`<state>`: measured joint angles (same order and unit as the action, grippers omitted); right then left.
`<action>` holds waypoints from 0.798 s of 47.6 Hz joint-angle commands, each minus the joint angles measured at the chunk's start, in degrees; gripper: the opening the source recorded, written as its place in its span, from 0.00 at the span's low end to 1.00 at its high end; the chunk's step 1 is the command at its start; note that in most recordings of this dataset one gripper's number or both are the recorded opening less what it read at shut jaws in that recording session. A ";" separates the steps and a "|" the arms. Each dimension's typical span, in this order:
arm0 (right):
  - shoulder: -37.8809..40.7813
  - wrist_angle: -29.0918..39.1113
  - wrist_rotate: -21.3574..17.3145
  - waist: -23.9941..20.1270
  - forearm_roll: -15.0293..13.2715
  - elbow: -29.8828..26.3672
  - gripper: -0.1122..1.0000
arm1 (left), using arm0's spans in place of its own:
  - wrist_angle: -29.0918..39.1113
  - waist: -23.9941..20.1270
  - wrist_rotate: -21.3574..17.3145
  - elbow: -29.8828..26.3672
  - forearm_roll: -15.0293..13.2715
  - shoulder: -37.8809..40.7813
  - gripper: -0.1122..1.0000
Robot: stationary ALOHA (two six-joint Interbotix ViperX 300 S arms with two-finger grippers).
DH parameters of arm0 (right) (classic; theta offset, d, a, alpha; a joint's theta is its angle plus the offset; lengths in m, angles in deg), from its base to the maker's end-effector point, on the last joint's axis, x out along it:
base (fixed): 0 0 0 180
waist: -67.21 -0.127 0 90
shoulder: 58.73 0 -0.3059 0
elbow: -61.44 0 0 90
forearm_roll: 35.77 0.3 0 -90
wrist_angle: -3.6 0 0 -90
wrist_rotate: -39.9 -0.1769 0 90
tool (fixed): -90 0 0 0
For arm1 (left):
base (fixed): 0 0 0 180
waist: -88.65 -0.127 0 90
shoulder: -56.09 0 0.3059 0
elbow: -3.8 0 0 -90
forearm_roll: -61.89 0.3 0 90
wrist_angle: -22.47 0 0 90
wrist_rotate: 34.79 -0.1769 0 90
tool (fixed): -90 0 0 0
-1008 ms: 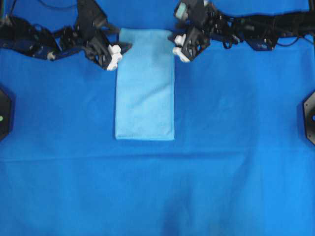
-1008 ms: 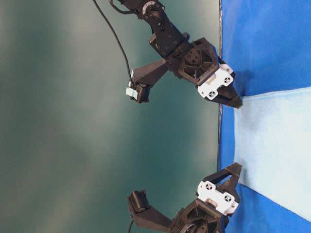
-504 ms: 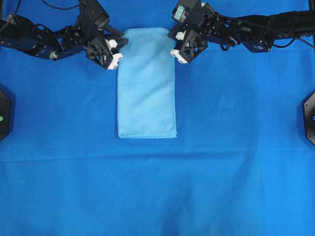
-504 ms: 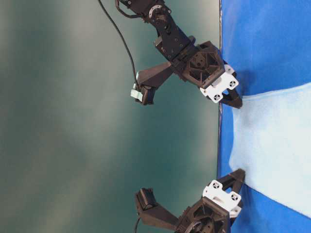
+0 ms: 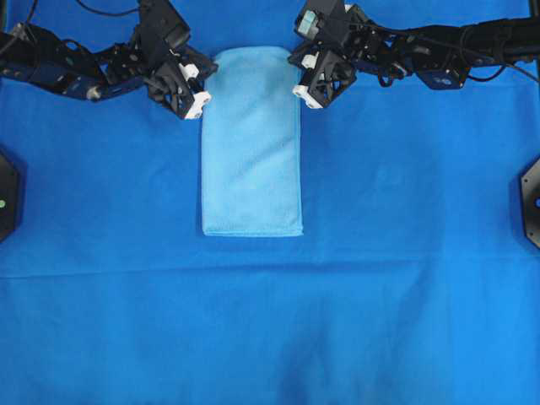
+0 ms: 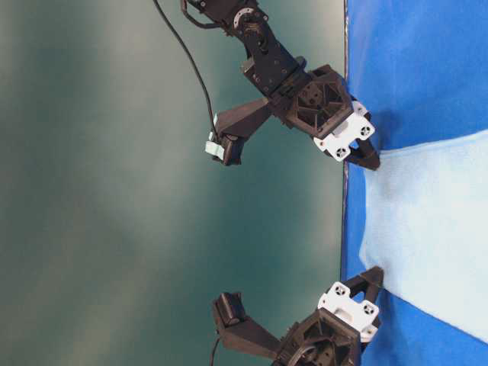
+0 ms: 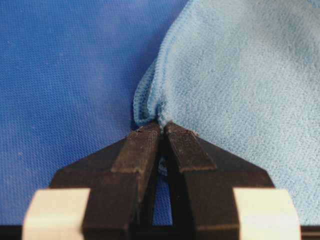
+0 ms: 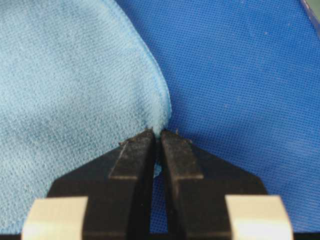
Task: Fold a vertical towel.
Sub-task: 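Grasp the towel's top left and right corners with both grippers, then lift the top edge and fold it down toward the bottom edge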
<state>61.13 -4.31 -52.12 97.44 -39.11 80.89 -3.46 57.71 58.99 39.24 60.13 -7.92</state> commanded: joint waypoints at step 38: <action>-7.82 0.88 0.00 4.48 -1.41 -1.32 0.14 | 0.26 -3.16 -1.05 -2.29 0.00 -7.03 0.12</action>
<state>57.00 -3.52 -51.94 101.84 -40.52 79.74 -3.02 54.64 58.46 36.60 60.13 -10.91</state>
